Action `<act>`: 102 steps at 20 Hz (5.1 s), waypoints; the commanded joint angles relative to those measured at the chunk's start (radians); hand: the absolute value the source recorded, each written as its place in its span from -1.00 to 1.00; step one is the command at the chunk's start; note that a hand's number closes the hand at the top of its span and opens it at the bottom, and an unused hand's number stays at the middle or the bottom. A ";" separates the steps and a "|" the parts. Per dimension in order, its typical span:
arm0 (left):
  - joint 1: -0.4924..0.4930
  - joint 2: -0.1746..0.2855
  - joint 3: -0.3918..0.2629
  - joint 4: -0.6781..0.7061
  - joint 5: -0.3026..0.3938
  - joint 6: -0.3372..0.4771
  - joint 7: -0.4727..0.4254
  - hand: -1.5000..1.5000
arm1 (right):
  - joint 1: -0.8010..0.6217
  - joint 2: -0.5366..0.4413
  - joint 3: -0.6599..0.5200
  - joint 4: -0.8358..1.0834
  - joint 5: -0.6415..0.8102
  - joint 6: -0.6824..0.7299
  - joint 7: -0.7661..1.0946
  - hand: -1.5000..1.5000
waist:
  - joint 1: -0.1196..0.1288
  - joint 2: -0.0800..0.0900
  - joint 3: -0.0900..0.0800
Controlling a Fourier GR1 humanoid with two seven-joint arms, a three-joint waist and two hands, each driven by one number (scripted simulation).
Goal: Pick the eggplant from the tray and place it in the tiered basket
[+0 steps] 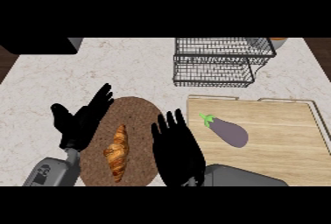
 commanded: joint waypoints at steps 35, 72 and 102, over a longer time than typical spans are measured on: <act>-0.027 -0.084 0.075 0.015 -0.091 -0.048 0.023 0.00 | 0.248 -0.041 -0.110 0.102 0.597 0.091 -0.163 -1.00 | 0.004 0.010 0.002; 0.003 -0.146 0.153 -0.001 -0.169 -0.130 0.053 0.00 | 0.366 -0.050 -0.275 0.341 0.850 -0.206 -0.618 1.00 | 0.005 0.009 0.002; -0.001 -0.150 0.173 -0.030 -0.172 -0.129 0.068 0.00 | 0.422 0.081 -1.158 -0.714 0.122 -0.183 -0.107 1.00 | -0.005 0.005 0.001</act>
